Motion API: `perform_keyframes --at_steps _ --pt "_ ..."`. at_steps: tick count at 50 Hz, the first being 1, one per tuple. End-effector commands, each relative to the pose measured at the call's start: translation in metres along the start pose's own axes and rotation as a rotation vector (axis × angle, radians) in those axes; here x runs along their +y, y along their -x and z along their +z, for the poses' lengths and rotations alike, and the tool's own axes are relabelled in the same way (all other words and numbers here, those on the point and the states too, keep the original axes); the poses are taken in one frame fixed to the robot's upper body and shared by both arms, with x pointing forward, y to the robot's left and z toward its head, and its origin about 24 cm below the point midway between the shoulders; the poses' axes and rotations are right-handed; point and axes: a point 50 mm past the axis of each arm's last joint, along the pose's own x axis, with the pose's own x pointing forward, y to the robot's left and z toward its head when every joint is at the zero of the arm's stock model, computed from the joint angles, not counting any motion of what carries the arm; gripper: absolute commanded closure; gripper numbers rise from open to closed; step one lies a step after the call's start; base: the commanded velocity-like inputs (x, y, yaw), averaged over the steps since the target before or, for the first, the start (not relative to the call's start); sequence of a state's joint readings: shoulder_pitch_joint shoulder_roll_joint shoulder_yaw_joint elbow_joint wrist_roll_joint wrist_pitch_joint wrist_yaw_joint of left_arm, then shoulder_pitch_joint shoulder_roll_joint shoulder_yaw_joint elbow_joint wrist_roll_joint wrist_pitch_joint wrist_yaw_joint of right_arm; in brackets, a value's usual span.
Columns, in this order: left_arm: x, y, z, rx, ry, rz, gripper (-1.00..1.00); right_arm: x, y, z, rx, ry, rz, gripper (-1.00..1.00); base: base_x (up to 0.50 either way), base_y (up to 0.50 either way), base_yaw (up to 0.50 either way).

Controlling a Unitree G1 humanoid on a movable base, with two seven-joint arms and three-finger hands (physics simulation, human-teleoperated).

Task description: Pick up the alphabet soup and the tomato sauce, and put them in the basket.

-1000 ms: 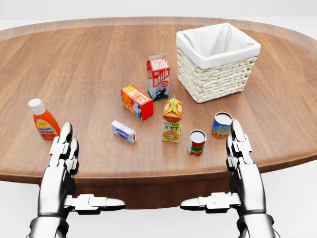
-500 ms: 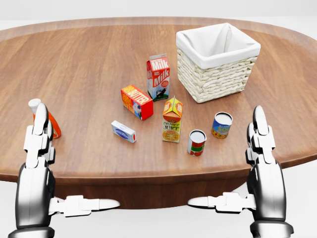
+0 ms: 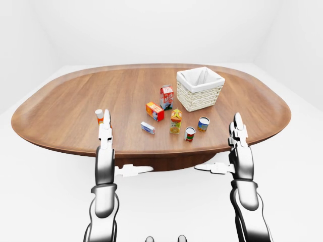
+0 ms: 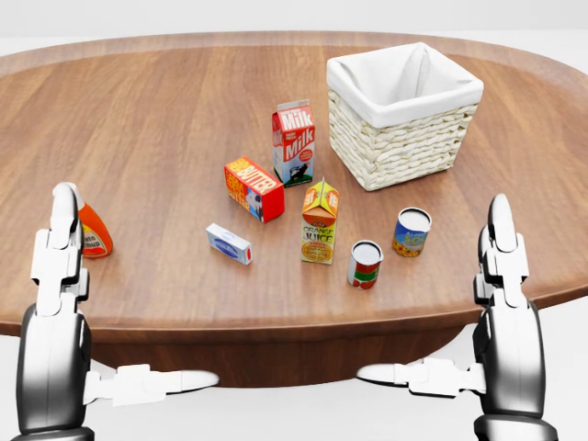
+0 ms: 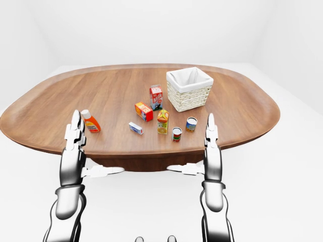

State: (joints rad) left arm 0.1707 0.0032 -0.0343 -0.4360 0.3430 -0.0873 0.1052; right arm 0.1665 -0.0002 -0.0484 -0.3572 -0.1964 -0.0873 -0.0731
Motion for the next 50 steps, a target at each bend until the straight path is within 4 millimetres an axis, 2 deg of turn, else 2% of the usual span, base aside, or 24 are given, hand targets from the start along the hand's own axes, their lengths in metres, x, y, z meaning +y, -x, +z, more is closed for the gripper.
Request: perform_keyframes --at_steps 1,2,5,8,11,13,14,18,20,21,24,25,26,27,28,30,31,33,40,41,43,46,47,50 --pt "0.001 0.001 0.002 -0.008 -0.011 0.006 -1.0 0.0 0.002 -0.009 0.041 0.019 -0.015 -1.0 0.0 0.0 0.0" --pt "0.001 0.001 0.002 -0.009 -0.011 0.006 -1.0 -0.001 0.001 -0.001 0.006 0.013 -0.014 -1.0 0.0 0.0 0.0" --pt "0.001 0.001 0.003 -0.012 -0.013 0.005 -1.0 0.0 0.002 -0.007 0.03 0.019 -0.013 -1.0 0.0 0.0 0.0" --pt "0.001 0.001 0.002 -0.008 -0.015 0.004 -1.0 -0.001 0.001 0.008 -0.034 0.009 -0.008 -1.0 0.0 0.0 0.0" --pt "0.001 0.001 0.003 -0.01 -0.015 0.002 -1.0 -0.002 0.0 0.009 -0.036 0.008 -0.008 -1.0 0.0 0.0 0.0" --pt "0.001 0.002 0.003 -0.011 -0.015 0.001 -1.0 -0.002 0.001 0.009 -0.035 0.006 -0.006 -1.0 0.0 0.0 0.0" --pt "0.001 0.001 0.003 -0.009 -0.015 0.0 -1.0 0.0 0.003 -0.005 0.023 0.014 -0.008 -1.0 0.0 0.0 0.0" --pt "0.0 0.002 0.002 -0.004 -0.016 0.0 -1.0 -0.001 0.001 0.008 -0.032 0.005 -0.003 -1.0 0.0 0.0 0.0" --pt "0.001 0.002 0.003 -0.008 -0.017 0.002 -1.0 0.001 0.003 -0.007 0.031 0.013 -0.001 -1.0 0.0 0.0 0.0" --pt "0.0 0.002 0.002 -0.004 -0.016 0.0 -1.0 -0.001 0.001 0.005 -0.018 0.005 0.001 -1.0 0.0 0.0 0.0" --pt "0.0 0.002 0.002 -0.006 -0.016 -0.002 -1.0 -0.001 0.001 0.007 -0.029 0.003 0.0 -1.0 0.0 0.0 0.0" --pt "0.0 0.002 0.001 -0.004 -0.015 -0.003 -1.0 0.001 0.003 -0.007 0.032 0.012 0.0 -1.0 0.0 0.0 0.0" --pt "0.0 0.002 0.002 -0.006 -0.014 -0.004 -1.0 0.0 0.001 0.004 -0.014 0.005 0.001 -1.0 0.0 0.0 0.0" --pt "0.0 0.001 0.002 -0.007 -0.014 -0.004 -1.0 0.001 0.002 -0.004 0.017 0.01 0.001 -1.0 0.0 0.0 0.0" --pt "0.0 0.002 0.002 -0.006 -0.016 -0.003 -1.0 0.0 0.001 0.005 -0.018 0.005 0.001 -1.0 0.0 0.0 0.0" --pt "0.0 0.002 0.002 -0.007 -0.019 -0.002 -1.0 -0.001 0.0 0.007 -0.031 0.004 0.001 -1.0 0.0 0.0 0.0" --pt "0.0 0.002 0.002 -0.006 -0.019 -0.002 -1.0 0.001 0.002 -0.004 0.019 0.011 0.001 -1.0 0.0 0.0 0.0" --pt "0.0 0.002 0.002 -0.007 -0.017 -0.003 -1.0 -0.001 0.0 0.007 -0.028 0.004 0.001 -1.0 0.0 0.0 0.0" --pt "0.0 0.002 0.002 -0.005 -0.016 -0.005 -1.0 0.0 0.0 0.008 -0.032 0.004 0.003 -1.0 0.14 0.0 0.0" --pt "0.0 0.002 0.002 -0.006 -0.015 -0.005 -1.0 0.001 0.002 -0.004 0.018 0.011 0.003 -1.0 0.22 0.0 0.0" --pt "0.0 0.001 0.003 -0.009 -0.015 -0.005 -1.0 0.0 0.0 0.006 -0.025 0.005 0.003 -1.0 0.22 0.0 0.0" --pt "0.0 0.001 0.002 -0.008 -0.016 -0.004 -1.0 0.0 0.0 0.007 -0.03 0.004 0.004 -1.0 0.27 0.0 0.0" --pt "0.0 0.001 0.002 -0.006 -0.016 -0.005 -1.0 0.001 0.002 -0.005 0.024 0.012 0.003 -1.0 0.31 0.0 0.0" --pt "0.0 0.001 0.002 -0.008 -0.015 -0.006 -1.0 0.002 0.003 -0.01 0.044 0.015 0.002 -1.0 0.32 0.0 0.0"
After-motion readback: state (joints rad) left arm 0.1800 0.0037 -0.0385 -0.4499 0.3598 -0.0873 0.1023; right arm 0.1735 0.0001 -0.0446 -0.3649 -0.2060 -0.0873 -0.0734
